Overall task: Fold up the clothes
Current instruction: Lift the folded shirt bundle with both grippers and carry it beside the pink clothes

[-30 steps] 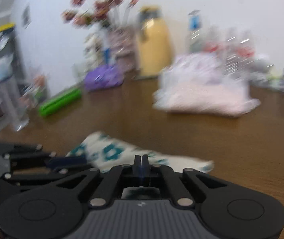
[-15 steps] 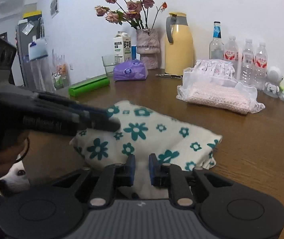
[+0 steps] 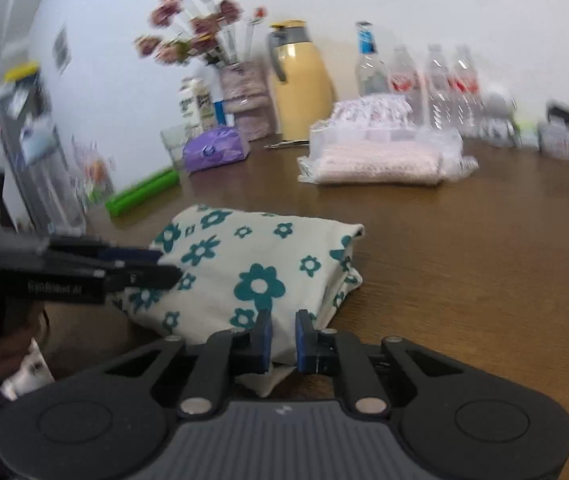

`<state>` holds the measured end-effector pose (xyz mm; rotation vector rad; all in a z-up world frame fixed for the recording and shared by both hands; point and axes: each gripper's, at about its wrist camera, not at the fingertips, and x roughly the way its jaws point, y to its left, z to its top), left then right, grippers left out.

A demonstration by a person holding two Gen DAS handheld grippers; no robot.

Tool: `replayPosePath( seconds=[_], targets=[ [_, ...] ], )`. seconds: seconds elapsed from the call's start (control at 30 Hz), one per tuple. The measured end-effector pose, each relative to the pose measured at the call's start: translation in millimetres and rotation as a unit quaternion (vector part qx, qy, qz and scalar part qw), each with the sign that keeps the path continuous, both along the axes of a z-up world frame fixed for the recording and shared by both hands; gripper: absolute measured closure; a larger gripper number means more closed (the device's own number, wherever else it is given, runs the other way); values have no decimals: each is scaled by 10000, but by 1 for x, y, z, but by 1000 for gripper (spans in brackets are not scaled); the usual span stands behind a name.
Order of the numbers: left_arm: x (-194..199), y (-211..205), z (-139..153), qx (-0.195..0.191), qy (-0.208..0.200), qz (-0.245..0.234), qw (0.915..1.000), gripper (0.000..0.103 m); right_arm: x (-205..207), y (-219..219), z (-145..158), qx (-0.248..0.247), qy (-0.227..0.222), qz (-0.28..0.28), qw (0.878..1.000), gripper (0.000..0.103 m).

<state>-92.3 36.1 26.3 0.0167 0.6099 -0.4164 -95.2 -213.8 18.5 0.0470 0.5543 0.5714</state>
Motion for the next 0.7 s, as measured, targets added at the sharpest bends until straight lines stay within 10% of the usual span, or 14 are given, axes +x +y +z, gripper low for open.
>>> replayPosePath(
  seconds=[0.17, 0.37, 0.57, 0.7],
  targets=[
    [18, 18, 16, -588, 28, 165, 9981, 44, 23, -2, 10, 248, -97, -250, 9993, 87],
    [54, 37, 7, -1067, 491, 908, 9889, 69, 74, -1, -14, 424, 551, -746, 9948, 82],
    [37, 73, 9, -1502, 596, 775, 9838, 43, 30, -42, -6, 1075, 545, -197, 9925, 38],
    [18, 88, 1, -1784, 889, -62, 9799, 31, 2, -40, -17, 845, 620, 407, 9937, 31]
  ],
)
